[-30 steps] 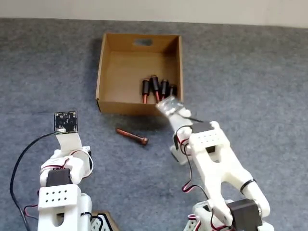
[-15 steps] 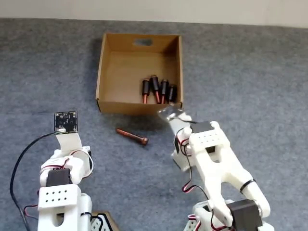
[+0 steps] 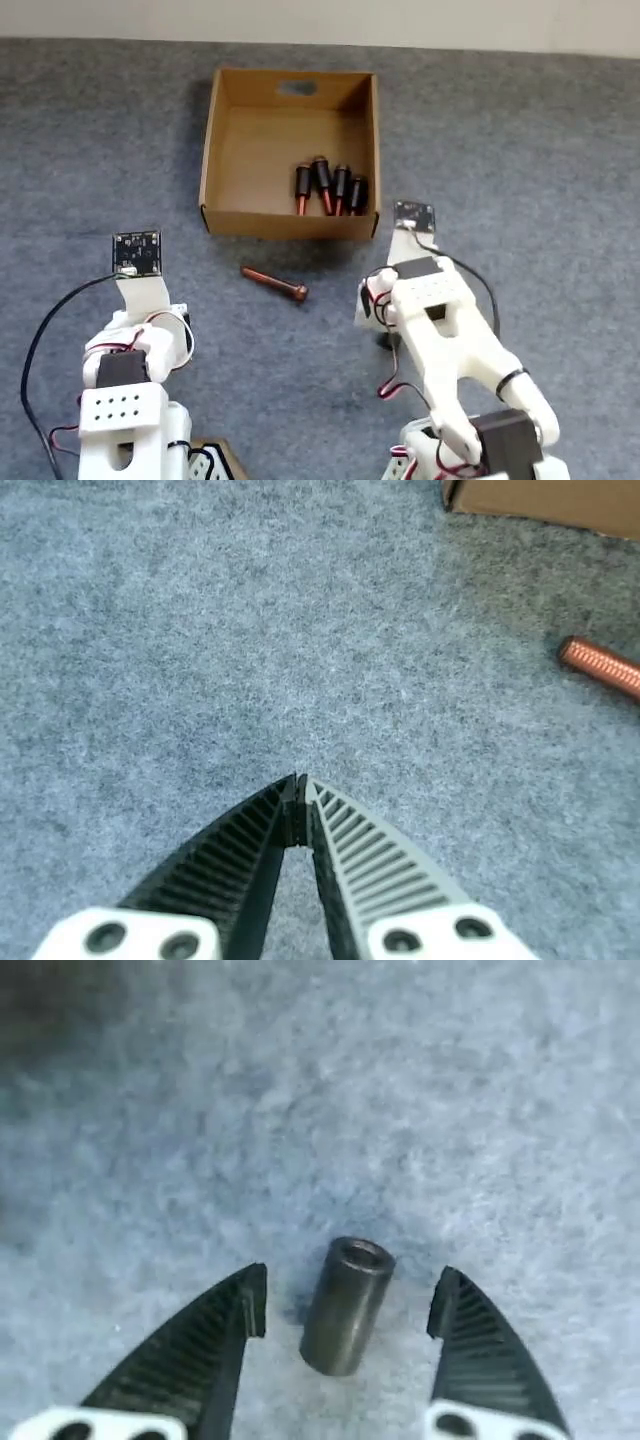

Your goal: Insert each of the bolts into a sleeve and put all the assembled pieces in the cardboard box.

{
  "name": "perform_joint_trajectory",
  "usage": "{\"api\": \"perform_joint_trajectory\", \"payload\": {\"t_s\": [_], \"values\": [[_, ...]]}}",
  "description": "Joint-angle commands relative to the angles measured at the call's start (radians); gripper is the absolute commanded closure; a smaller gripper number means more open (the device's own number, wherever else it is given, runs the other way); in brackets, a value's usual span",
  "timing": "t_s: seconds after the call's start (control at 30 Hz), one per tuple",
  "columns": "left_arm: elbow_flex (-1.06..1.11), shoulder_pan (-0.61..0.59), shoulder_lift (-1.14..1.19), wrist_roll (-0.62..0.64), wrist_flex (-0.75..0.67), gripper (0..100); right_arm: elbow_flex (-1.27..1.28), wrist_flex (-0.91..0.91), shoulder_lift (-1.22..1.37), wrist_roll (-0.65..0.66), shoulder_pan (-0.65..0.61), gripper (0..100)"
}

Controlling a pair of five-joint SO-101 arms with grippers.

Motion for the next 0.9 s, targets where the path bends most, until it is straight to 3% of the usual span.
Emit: {"api": "perform_joint_trajectory", "payload": {"t_s": [0.0, 0.1, 0.23, 0.43, 0.7, 0.87], "values": [[-0.035, -0.012, -0.013, 0.009, -0.012, 97, 0.002, -0.013, 0.077, -0.018, 0.004, 75.7], [-0.035, -0.012, -0.013, 0.009, -0.012, 97, -0.005, -0.018, 0.148, -0.011, 0.007, 80.0], [-0.035, -0.012, -0.013, 0.009, -0.012, 97, -0.021, -0.021, 0.153, 0.012, 0.004, 99.8], [-0.035, -0.012, -0.013, 0.009, -0.014, 97, -0.042, -0.021, 0.153, 0.120, 0.010, 99.3], [-0.035, -0.012, -0.013, 0.009, -0.014, 97, -0.018, -0.027, 0.148, 0.365, 0.004, 99.3], [-0.035, -0.012, -0.013, 0.009, -0.014, 97, 0.145, -0.113, -0.051, 0.445, 0.004, 99.3]]}}
